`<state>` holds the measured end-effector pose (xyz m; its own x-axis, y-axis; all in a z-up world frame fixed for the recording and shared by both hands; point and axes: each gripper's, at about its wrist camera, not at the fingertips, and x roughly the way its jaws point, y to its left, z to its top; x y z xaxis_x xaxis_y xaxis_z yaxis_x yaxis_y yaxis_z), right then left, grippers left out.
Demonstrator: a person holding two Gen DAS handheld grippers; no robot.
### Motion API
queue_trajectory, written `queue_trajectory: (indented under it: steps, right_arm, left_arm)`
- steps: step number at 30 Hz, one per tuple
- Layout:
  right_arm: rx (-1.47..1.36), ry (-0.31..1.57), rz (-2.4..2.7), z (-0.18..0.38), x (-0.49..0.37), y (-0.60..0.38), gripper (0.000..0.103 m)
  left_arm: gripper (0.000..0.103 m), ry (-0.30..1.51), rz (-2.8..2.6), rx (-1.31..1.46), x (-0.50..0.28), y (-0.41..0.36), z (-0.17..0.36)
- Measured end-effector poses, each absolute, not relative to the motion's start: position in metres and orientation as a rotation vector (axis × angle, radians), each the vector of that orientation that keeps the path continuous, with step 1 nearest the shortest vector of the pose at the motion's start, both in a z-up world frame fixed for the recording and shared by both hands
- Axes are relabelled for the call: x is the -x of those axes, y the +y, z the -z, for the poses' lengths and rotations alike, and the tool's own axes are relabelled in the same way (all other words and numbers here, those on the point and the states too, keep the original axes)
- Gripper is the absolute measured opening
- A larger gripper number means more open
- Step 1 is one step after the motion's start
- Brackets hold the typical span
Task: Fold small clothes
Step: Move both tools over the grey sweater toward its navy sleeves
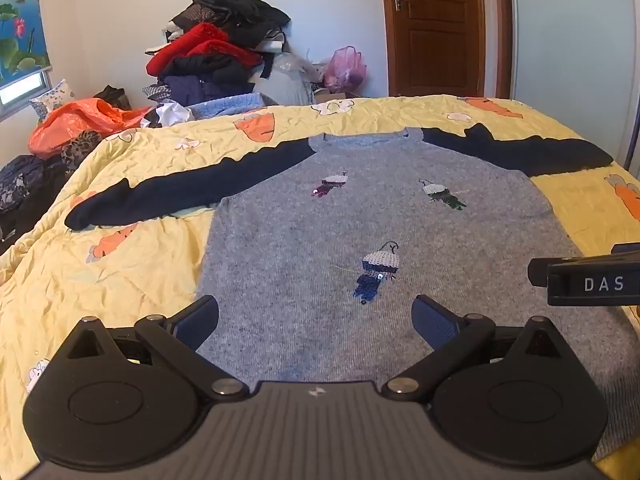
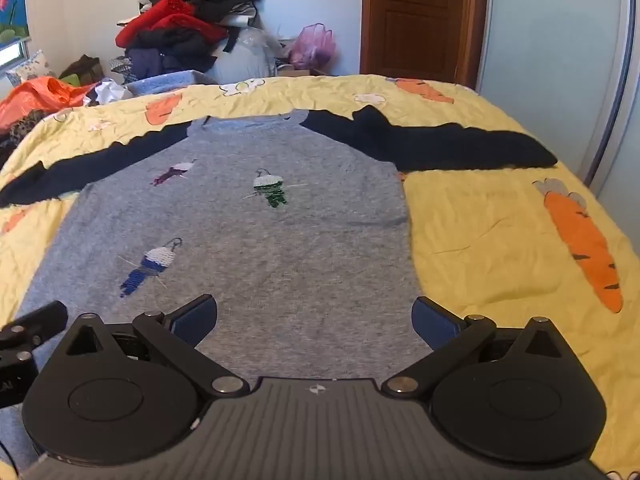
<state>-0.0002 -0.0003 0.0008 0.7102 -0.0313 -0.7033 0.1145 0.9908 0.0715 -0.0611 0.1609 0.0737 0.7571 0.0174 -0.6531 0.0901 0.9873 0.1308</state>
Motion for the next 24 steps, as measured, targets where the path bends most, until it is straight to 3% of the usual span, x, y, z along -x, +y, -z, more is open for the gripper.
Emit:
queue_trajectory:
  steps: [24]
  right_arm:
    - [-0.05,0.804,0.11,0.0027,-0.0023,0.005,0.103]
  left_arm:
    - [0.103,0.677,0.041,-0.158,0.0672,0.1639,-0.0764]
